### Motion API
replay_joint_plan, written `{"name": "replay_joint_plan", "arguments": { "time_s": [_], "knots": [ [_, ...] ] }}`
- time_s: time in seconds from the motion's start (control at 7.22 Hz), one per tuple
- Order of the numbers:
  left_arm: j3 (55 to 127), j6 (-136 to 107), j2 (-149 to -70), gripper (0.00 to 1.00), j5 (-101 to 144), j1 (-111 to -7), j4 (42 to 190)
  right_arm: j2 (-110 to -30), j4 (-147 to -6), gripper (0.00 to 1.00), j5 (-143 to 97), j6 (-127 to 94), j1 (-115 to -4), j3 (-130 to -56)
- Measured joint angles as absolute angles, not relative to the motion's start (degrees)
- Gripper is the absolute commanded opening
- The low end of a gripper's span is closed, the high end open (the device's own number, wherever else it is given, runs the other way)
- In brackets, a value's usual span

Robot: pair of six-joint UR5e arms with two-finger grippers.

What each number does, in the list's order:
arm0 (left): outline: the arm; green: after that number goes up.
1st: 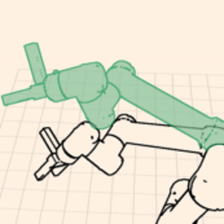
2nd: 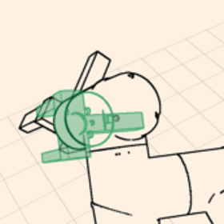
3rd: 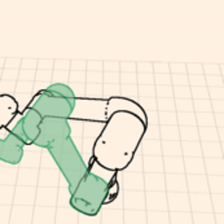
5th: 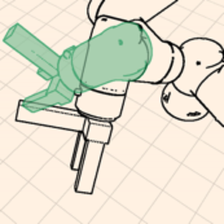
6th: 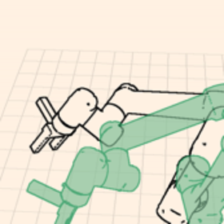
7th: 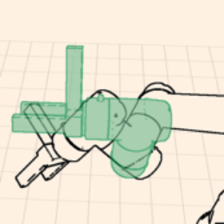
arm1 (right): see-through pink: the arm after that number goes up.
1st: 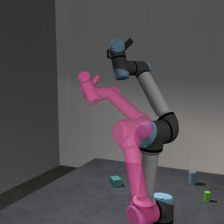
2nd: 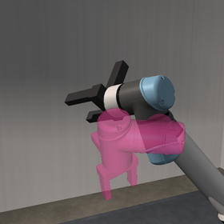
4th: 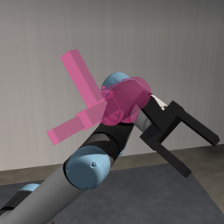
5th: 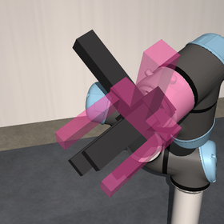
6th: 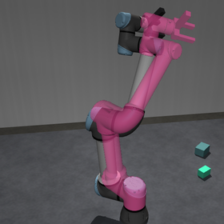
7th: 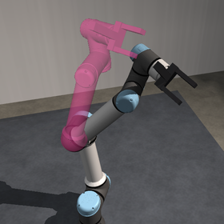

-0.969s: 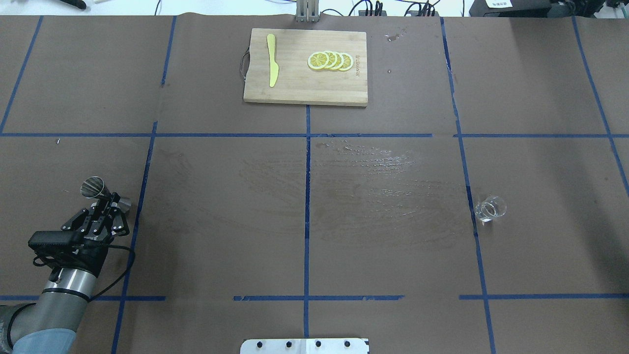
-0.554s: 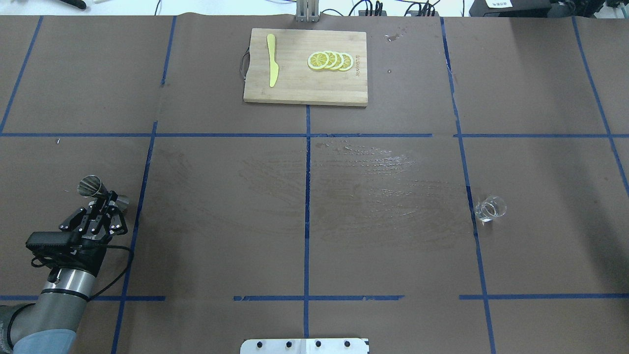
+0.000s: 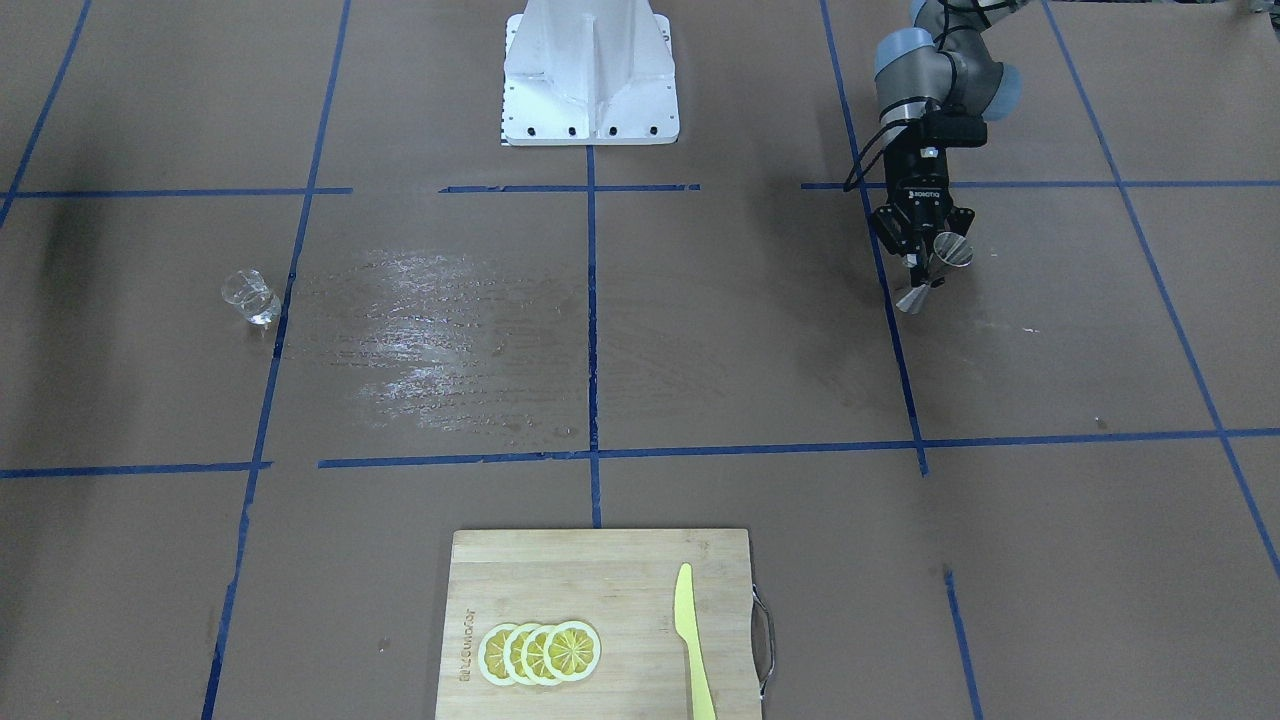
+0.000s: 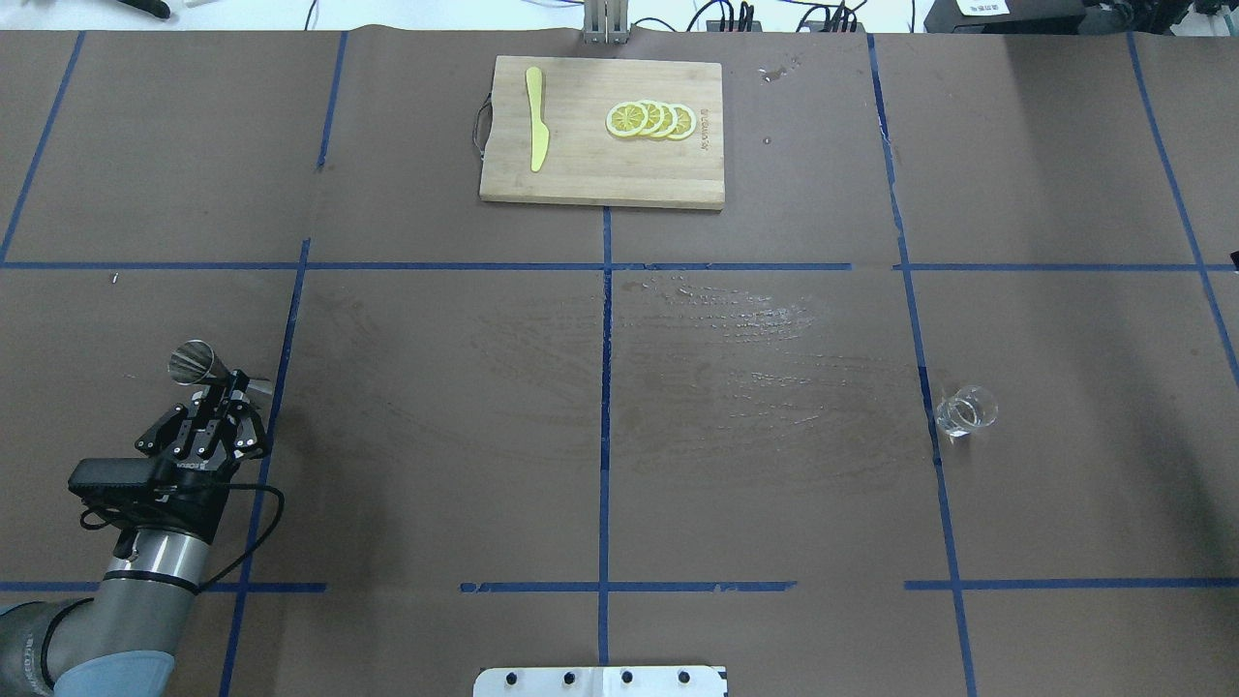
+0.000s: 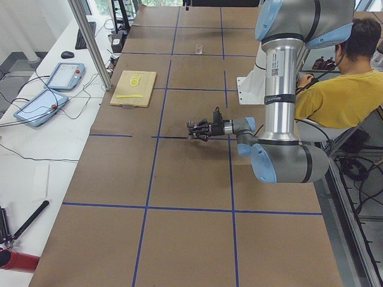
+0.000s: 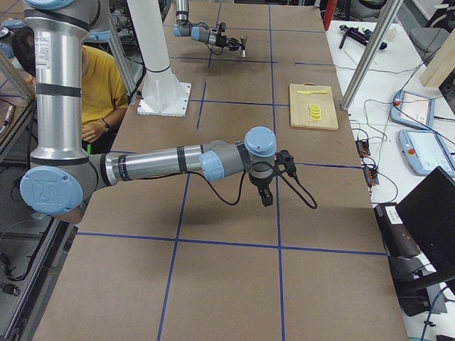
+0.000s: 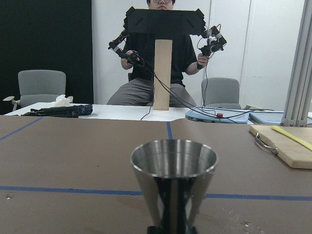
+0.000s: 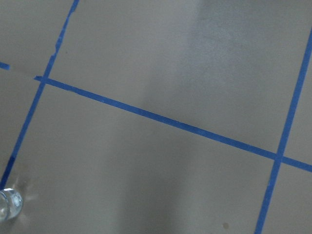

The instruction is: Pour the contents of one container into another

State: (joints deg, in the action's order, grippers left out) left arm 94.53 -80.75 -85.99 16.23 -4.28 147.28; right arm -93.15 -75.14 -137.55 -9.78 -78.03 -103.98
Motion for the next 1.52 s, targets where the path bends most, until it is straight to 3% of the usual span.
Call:
{"name": "replay_joint_plan", "arguments": {
  "time_s": [0.42,0.69,1.25,1.52],
  "knots": [
    [94.35,-79.22,-88.43,0.0,16.25,-4.16,147.3,-95.01,-52.88,1.0,-129.11,-38.67,-61.86,-107.22],
    [94.31,-79.19,-89.89,0.0,16.26,-4.16,147.3,-98.3,-44.86,1.0,-111.28,-52.58,-46.78,-112.92],
    [94.38,-79.19,-90.64,0.0,16.26,-4.17,147.36,-103.11,-44.23,1.0,-49.56,-72.88,-7.36,-117.64],
    [94.45,-79.25,-90.83,0.0,16.2,-4.19,147.39,-103.53,-48.15,1.0,-33.33,-83.64,0.39,-115.33]
  ]
}}
